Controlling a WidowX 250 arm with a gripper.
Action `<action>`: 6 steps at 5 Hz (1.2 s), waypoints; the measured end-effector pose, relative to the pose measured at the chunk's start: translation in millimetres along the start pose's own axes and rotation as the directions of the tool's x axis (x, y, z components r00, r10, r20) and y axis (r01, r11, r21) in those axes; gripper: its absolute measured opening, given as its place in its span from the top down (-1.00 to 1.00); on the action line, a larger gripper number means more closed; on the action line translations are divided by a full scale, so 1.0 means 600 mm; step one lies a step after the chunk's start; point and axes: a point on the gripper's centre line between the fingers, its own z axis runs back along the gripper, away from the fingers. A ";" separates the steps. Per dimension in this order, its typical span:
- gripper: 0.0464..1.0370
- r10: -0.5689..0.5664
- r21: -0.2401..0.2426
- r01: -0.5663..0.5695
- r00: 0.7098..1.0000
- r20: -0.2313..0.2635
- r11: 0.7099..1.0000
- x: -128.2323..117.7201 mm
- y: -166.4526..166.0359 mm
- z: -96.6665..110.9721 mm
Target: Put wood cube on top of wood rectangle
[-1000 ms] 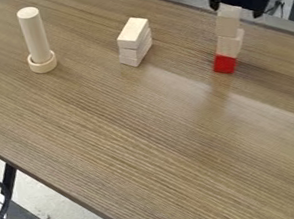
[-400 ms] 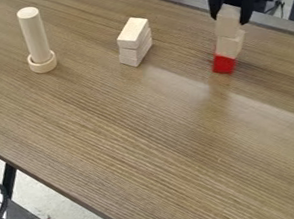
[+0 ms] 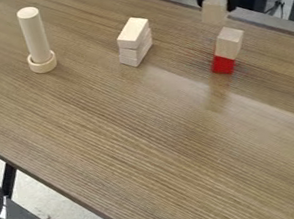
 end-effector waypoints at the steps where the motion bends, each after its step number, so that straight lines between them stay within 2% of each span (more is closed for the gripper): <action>1: -0.03 0.010 -0.001 -0.010 1.000 0.015 1.000 0.001 0.023 0.015; 2: -0.03 0.018 0.011 -0.018 1.000 0.026 1.000 0.000 0.051 0.024; 6: -0.03 0.022 0.067 -0.024 0.999 0.035 0.997 0.013 0.138 0.016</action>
